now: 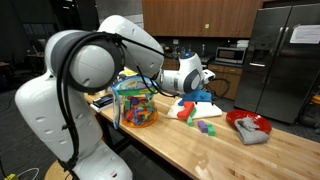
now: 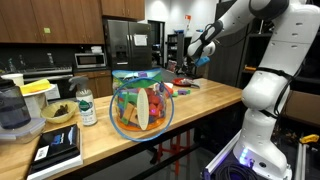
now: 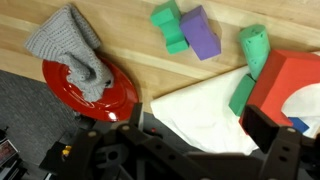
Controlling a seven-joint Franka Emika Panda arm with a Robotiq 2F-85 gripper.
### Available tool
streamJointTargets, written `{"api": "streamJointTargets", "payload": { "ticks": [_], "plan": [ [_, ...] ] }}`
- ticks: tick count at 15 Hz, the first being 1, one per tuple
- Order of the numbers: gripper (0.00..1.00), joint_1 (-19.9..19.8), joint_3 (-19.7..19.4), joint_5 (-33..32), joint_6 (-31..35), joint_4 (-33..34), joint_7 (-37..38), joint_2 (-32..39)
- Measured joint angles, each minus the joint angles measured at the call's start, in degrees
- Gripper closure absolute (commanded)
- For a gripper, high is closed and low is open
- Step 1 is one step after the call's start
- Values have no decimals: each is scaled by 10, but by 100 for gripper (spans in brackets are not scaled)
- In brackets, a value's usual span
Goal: Put the light orange block with a hole at the center into the plastic bag with blocks in it
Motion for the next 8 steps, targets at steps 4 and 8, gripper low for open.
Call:
{"api": "streamJointTargets", "payload": {
  "ticks": [4, 8],
  "plan": [
    [0, -1, -15, 26, 0, 8, -27, 34],
    [0, -1, -19, 53, -1, 19, -51, 65]
  ]
}}
